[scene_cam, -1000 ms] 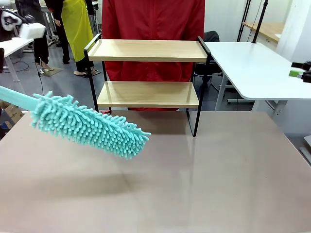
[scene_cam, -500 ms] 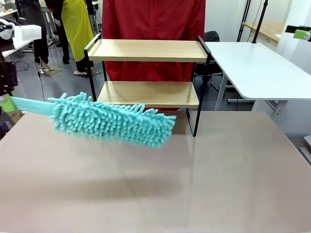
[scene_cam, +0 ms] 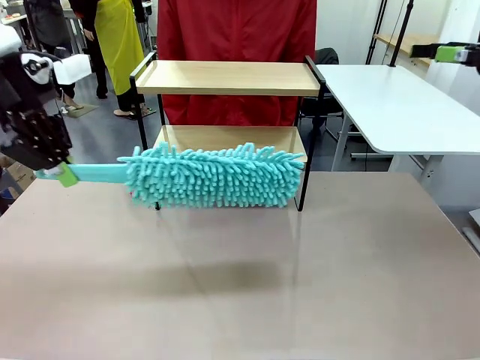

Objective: Clean the shelf.
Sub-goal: Hand the Duster back to the human.

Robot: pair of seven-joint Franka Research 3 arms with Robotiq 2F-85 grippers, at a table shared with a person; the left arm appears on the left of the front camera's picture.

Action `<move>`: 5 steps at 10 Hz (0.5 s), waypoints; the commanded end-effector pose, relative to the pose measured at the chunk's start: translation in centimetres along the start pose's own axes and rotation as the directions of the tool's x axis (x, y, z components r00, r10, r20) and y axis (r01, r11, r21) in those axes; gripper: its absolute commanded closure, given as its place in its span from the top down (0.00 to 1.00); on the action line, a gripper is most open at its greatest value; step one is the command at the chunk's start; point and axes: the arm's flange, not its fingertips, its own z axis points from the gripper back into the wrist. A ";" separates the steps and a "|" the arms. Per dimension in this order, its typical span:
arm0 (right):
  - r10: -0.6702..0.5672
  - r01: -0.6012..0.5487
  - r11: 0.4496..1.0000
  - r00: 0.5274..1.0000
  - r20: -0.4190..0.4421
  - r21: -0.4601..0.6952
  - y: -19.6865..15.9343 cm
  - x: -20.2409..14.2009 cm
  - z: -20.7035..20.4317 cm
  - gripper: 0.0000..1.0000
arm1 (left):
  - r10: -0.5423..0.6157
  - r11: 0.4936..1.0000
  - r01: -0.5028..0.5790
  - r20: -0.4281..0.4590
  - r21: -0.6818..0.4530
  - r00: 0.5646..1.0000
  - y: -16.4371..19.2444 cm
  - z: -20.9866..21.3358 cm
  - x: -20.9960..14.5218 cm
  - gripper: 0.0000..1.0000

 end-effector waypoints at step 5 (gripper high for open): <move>-0.004 0.005 0.999 1.000 0.015 -0.053 1.2 -2.9 -6.1 1.00 | -0.035 0.990 0.006 0.204 0.140 0.978 1.3 -4.7 3.1 0.13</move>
